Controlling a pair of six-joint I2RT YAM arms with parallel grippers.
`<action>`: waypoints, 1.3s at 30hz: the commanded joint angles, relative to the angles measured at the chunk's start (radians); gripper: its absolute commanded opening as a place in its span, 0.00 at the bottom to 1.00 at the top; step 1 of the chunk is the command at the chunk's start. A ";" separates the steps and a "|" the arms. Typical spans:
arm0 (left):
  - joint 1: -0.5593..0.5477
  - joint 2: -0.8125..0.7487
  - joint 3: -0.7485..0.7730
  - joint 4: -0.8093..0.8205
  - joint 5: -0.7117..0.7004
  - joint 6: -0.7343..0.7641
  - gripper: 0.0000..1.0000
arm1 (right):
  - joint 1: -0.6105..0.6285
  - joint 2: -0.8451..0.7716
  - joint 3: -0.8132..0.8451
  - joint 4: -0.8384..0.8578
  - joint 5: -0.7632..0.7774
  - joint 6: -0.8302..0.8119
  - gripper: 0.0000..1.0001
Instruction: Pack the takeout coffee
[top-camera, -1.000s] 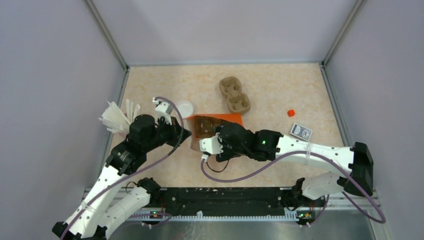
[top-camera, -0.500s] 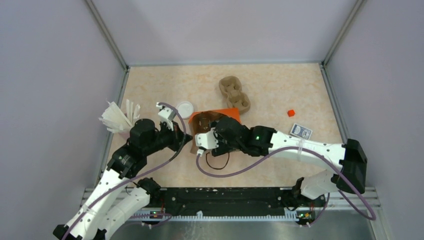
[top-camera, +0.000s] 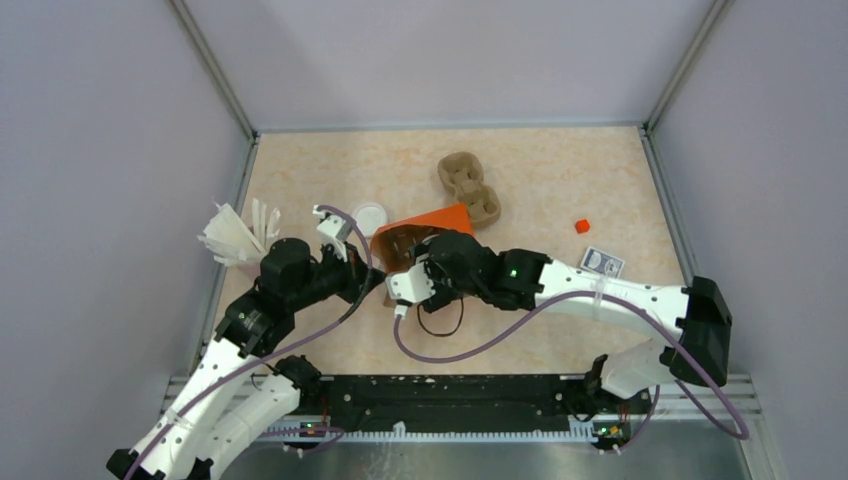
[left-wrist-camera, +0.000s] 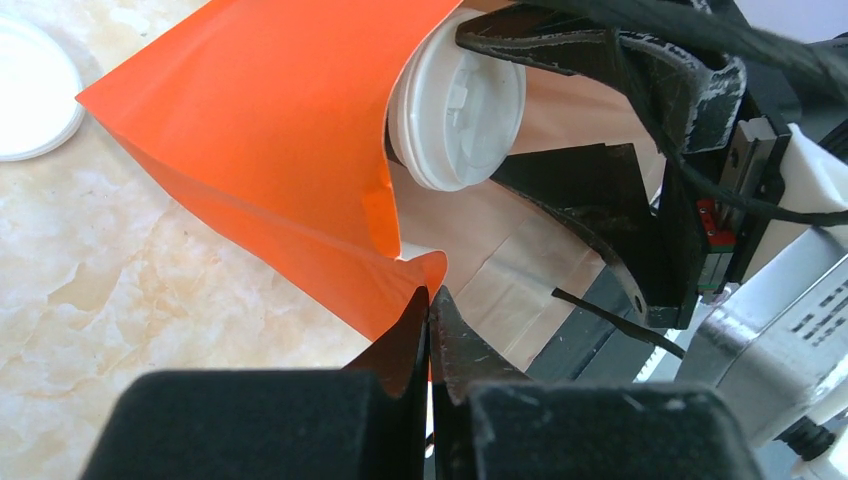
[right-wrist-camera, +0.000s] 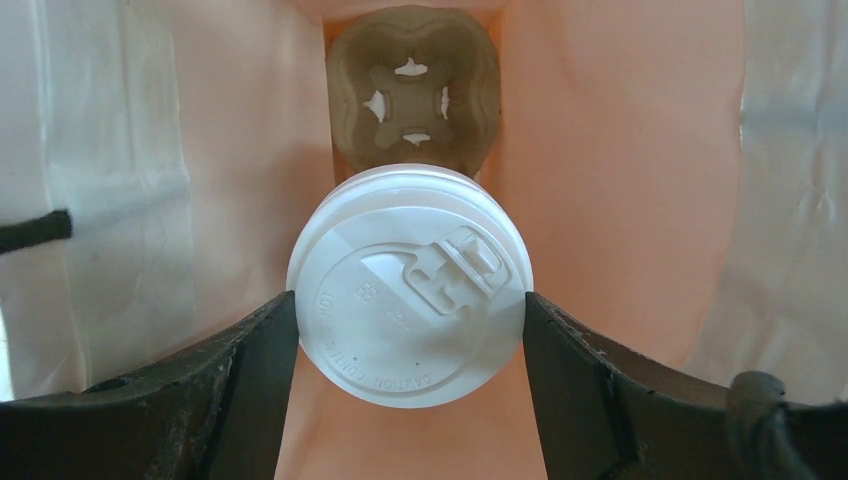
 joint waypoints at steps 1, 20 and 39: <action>0.002 -0.015 -0.002 0.030 0.014 -0.002 0.00 | -0.012 0.031 0.067 0.024 -0.014 -0.075 0.64; 0.001 -0.019 0.019 -0.027 0.025 0.034 0.00 | -0.049 -0.056 0.015 -0.063 -0.018 -0.099 0.64; 0.002 -0.012 0.003 0.015 0.041 0.009 0.00 | -0.125 -0.048 -0.054 0.045 -0.066 -0.120 0.63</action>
